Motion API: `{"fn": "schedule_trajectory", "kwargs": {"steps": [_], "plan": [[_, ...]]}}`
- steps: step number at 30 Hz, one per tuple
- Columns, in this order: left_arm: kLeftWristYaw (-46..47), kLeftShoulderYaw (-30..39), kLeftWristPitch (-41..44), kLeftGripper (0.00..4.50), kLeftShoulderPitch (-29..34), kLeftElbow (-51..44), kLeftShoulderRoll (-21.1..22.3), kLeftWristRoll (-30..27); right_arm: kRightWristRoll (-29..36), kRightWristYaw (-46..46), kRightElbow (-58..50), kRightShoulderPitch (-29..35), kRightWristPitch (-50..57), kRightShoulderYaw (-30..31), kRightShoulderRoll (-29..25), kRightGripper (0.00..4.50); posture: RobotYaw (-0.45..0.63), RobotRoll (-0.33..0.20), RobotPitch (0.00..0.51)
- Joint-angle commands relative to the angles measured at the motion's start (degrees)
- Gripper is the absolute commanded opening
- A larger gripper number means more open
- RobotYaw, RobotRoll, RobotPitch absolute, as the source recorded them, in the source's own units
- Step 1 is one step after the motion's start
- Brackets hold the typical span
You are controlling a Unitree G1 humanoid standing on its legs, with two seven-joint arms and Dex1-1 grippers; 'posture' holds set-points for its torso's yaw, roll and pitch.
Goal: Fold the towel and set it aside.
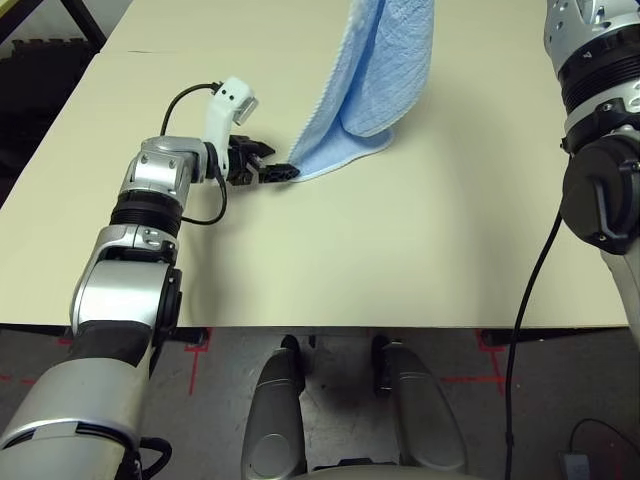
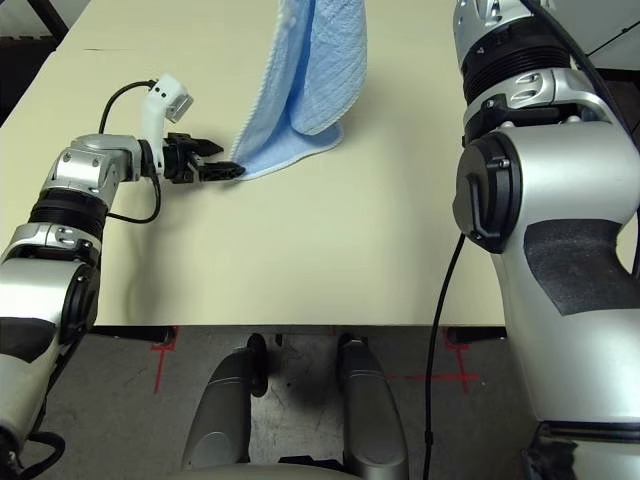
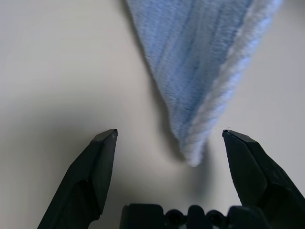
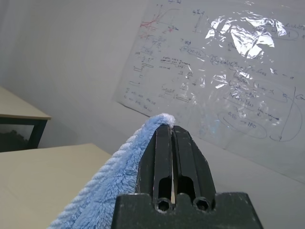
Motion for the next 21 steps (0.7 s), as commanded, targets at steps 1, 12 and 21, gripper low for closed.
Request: {"fn": "schedule_trajectory", "kwargs": {"steps": [1, 12, 21], "plan": [[-1.4, -0.3, 3.6, 4.5, 1.7, -3.0, 0.4, -1.2, 0.0, 0.1, -0.1, -1.2, -0.3, -0.4, 0.0, 0.03, -0.03, 0.0, 0.238], [-0.4, -0.6, 6.8, 1.6, 2.7, -5.1, 0.5, -1.6, -0.1, 0.2, -0.2, -1.2, -0.3, -0.3, -0.1, 0.0, -0.03, 0.0, 0.238], [0.3, 0.0, 8.0, 0.03, 1.9, -4.1, -0.3, -2.3, -0.4, 0.1, 0.0, -1.2, -0.2, -0.2, -0.7, 0.0, -0.04, 0.0, 0.238]]}}
